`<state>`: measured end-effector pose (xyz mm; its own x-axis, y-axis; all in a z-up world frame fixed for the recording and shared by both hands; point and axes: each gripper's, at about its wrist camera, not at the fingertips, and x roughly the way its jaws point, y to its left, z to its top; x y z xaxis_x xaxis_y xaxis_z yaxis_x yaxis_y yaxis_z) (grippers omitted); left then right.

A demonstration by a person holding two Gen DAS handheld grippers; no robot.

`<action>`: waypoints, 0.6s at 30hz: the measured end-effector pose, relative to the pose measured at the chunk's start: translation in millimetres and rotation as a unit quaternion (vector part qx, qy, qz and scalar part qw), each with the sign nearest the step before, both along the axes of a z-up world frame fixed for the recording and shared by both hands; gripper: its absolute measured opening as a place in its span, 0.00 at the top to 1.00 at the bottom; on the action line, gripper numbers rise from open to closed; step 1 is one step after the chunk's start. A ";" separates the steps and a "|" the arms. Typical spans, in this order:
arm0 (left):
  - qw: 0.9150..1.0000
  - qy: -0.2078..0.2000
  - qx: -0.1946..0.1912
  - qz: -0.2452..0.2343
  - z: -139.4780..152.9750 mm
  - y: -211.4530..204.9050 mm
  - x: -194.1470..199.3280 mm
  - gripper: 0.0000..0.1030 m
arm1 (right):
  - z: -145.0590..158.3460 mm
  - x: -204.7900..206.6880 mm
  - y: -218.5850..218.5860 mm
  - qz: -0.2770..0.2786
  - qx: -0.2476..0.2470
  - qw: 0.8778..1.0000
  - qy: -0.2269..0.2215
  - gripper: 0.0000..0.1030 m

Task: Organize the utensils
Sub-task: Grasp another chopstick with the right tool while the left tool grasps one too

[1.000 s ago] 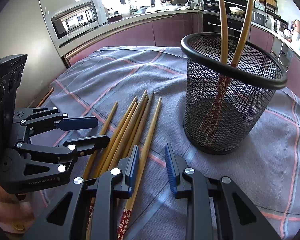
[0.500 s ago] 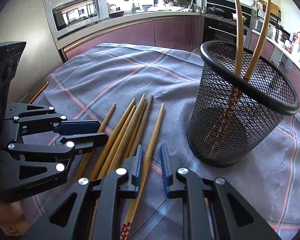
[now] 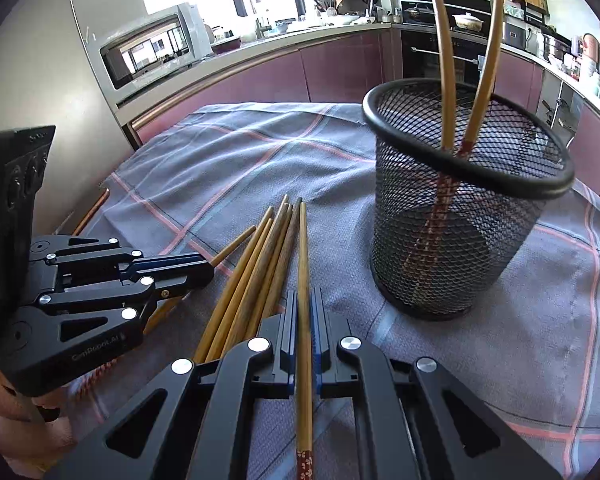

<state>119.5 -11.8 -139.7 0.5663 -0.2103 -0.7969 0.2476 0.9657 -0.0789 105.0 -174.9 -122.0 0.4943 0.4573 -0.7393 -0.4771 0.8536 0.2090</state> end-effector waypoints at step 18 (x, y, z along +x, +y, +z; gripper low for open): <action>0.993 -0.088 -0.063 -0.049 83.3 15.0 -43.4 0.93 | 67.9 -34.6 -36.3 -0.005 0.077 0.993 -0.092 0.95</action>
